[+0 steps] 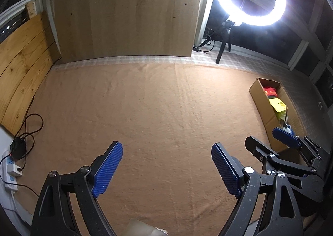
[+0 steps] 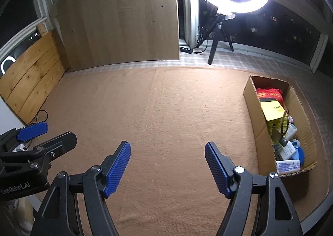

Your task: Organize objects

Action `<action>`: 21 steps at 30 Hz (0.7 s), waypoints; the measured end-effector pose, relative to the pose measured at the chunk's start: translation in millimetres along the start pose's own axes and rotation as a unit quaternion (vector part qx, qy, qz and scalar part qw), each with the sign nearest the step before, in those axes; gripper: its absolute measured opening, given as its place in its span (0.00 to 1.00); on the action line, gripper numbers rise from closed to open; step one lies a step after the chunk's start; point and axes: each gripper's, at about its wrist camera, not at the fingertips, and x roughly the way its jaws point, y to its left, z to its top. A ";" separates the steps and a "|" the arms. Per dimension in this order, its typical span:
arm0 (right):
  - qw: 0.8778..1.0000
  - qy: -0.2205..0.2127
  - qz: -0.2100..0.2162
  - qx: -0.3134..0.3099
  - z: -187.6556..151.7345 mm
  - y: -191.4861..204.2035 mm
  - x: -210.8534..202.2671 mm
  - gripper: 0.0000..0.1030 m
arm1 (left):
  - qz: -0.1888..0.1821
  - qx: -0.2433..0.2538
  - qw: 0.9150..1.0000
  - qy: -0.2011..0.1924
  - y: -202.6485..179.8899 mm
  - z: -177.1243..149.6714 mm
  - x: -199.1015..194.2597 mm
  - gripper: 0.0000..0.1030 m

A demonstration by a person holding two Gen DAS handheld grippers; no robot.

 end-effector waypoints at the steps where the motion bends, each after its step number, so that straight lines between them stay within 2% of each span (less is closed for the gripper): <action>1: 1.000 0.001 0.000 -0.001 0.0 1.6 1.3 0.68 | 0.001 -0.001 1.000 0.000 1.4 0.5 1.3 0.87; 10: 1.000 0.000 -0.001 -0.002 2.2 10.3 6.8 0.68 | 0.011 -0.009 1.000 0.002 16.1 -0.2 5.7 0.87; 21: 1.000 0.005 -0.015 0.006 -1.8 7.6 9.4 0.68 | 0.014 -0.010 1.000 0.012 16.1 -6.1 13.5 0.87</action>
